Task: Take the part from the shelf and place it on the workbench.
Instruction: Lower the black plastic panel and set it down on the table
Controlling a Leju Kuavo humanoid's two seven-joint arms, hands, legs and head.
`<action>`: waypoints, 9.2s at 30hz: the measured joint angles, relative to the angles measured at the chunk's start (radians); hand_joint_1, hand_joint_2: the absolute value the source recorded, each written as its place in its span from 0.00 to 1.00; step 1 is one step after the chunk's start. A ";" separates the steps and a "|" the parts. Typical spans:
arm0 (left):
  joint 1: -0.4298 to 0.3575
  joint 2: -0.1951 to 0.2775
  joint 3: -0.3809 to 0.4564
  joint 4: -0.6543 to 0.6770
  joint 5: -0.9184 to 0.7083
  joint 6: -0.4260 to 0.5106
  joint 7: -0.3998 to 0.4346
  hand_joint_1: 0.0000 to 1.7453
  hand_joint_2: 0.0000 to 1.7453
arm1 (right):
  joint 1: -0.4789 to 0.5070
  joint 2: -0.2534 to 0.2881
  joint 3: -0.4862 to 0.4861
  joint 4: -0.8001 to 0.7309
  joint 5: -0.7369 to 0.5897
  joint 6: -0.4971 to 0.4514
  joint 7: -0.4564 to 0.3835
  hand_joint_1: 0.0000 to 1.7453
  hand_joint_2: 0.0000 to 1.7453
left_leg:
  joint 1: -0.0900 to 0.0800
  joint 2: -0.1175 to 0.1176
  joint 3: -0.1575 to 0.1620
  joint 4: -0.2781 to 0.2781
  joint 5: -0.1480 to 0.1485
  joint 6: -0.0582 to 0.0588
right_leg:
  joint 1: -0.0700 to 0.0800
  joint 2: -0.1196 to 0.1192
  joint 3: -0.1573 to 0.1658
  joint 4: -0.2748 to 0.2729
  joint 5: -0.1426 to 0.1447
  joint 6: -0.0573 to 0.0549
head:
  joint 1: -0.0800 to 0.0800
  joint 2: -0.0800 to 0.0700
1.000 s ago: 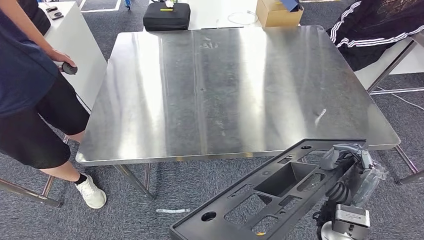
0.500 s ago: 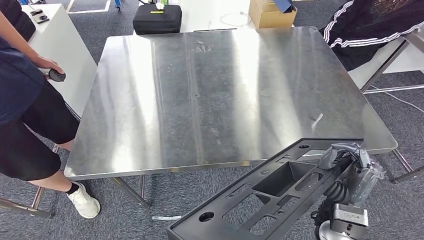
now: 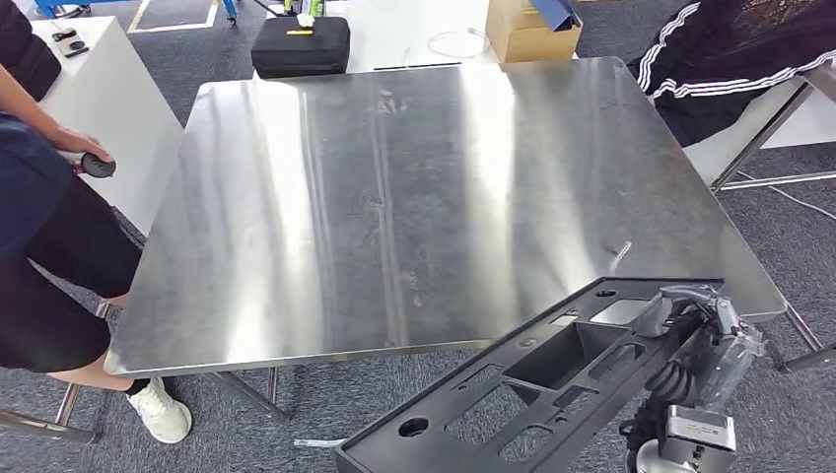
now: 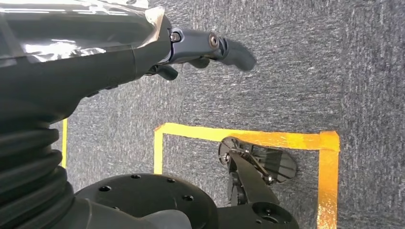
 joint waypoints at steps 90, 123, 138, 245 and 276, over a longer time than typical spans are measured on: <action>0.001 0.019 -0.046 0.000 -0.064 0.013 0.031 0.00 1.00 | -0.918 0.073 0.185 1.363 0.392 0.181 -0.041 1.00 1.00 | -0.014 0.004 -0.002 -0.003 0.016 0.005 | 0.004 0.004 0.020 -0.003 -0.003 -0.020 | -0.004 0.000; 0.001 0.025 -0.047 0.000 -0.073 0.021 0.027 0.00 1.00 | -1.014 -0.028 0.167 1.474 0.428 0.059 0.217 1.00 1.00 | -0.015 0.003 -0.003 -0.002 0.016 0.006 | 0.003 0.003 0.019 -0.003 -0.003 -0.020 | -0.004 0.000; -0.003 0.027 -0.060 0.000 -0.093 0.027 0.041 0.00 1.00 | -1.062 0.008 0.201 1.492 0.583 0.054 0.412 1.00 1.00 | -0.015 0.002 -0.004 -0.002 0.016 0.005 | 0.003 0.002 0.019 -0.003 -0.003 -0.020 | -0.004 0.000; -0.025 0.032 -0.095 0.001 -0.126 0.028 0.025 0.00 1.00 | -1.070 0.139 0.251 1.526 0.718 0.118 0.284 0.00 1.00 | 0.004 0.003 0.011 0.014 -0.016 -0.006 | 0.000 0.002 -0.031 0.002 0.035 -0.012 | -0.003 0.000; -0.029 0.031 -0.097 0.002 -0.145 0.063 0.076 0.00 0.00 | -1.086 0.135 0.250 1.525 0.703 0.109 0.275 0.00 1.00 | -0.017 0.000 -0.095 0.054 0.048 0.018 | 0.011 0.000 0.004 -0.009 0.016 -0.034 | -0.008 0.000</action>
